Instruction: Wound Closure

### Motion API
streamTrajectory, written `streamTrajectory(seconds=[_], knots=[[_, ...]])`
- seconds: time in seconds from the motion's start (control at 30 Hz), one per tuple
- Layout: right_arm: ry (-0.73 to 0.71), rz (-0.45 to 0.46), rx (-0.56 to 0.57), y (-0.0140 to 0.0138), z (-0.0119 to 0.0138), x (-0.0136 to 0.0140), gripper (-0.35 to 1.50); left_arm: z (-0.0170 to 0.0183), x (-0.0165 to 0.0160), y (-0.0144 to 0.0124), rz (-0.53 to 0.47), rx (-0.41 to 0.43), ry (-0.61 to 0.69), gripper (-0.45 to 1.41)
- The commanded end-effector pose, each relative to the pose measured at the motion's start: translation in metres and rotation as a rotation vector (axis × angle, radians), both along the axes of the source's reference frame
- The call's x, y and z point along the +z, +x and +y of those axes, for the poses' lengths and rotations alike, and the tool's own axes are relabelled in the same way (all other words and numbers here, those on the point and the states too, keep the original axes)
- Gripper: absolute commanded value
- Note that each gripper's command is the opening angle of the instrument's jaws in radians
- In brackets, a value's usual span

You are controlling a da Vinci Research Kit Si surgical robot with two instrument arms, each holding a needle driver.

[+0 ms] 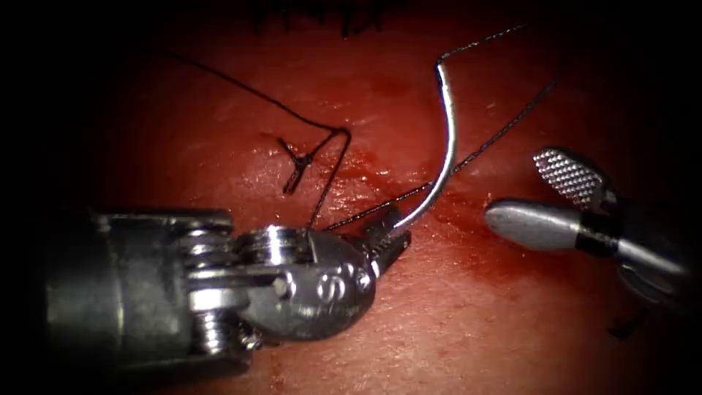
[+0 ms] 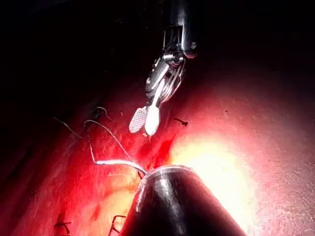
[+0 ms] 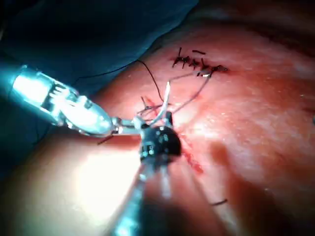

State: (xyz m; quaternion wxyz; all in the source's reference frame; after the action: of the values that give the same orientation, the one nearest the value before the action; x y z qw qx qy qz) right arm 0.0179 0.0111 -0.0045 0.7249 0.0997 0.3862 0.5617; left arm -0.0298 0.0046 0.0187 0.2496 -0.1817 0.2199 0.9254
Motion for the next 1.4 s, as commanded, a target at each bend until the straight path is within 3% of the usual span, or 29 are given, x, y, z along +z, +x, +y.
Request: streamTrajectory(seconds=[0.03, 0.23, 0.33, 0.5, 0.67, 0.9, 1.0, 1.03, 1.07, 1.1, 1.13, 1.4], knots=[[0.017, -0.006, 0.015, 0.0007, -0.0001, 0.0005, 0.76, 0.0, 0.0006, -0.0007, 0.018, 0.006, -0.02, -0.45], [0.037, -0.055, 0.061, 0.001, 0.0012, 0.0006, 0.59, 0.0001, 0.0006, -0.0008, 0.106, 0.036, -0.131, -0.45], [0.047, -0.079, 0.098, 0.0026, 0.0023, 0.0007, 0.88, 0.0001, 0.0006, -0.0008, 0.136, 0.056, -0.161, -0.45], [-0.001, -0.119, 0.072, 0.0061, 0.0032, 0.0017, 0.93, 0.0, 0.0004, -0.0008, 0.155, 0.059, -0.181, -0.45], [-0.017, -0.138, 0.056, 0.0067, 0.0035, 0.0033, 1.11, 0.0, 0.0001, -0.0007, 0.163, 0.058, -0.187, -0.45], [-0.023, -0.157, 0.025, 0.0071, 0.0035, 0.0038, 1.06, 0.0, 0.0001, -0.0006, 0.164, 0.068, -0.187, -0.45], [-0.037, -0.156, 0.033, 0.0072, 0.0039, 0.0042, 0.94, -0.0001, 0.0, -0.0007, 0.156, 0.069, -0.188, -0.45], [-0.041, -0.154, 0.037, 0.0072, 0.0041, 0.0044, 0.76, -0.0001, 0.0, -0.0007, 0.155, 0.07, -0.188, -0.45], [-0.045, -0.147, 0.029, 0.0071, 0.0042, 0.0044, 0.42, -0.0002, -0.0001, -0.0007, 0.151, 0.072, -0.188, -0.45], [-0.054, -0.133, 0.026, 0.007, 0.0043, 0.0044, -0.08, -0.0002, -0.0001, -0.0006, 0.152, 0.071, -0.188, -0.45], [-0.066, -0.114, 0.033, 0.0069, 0.0045, 0.0043, -0.35, -0.0002, -0.0001, -0.0006, 0.152, 0.071, -0.188, -0.45], [-0.114, -0.108, 0.054, 0.0063, 0.0052, 0.0041, -0.35, -0.0004, -0.0003, -0.0002, 0.127, 0.088, -0.187, -0.45]])
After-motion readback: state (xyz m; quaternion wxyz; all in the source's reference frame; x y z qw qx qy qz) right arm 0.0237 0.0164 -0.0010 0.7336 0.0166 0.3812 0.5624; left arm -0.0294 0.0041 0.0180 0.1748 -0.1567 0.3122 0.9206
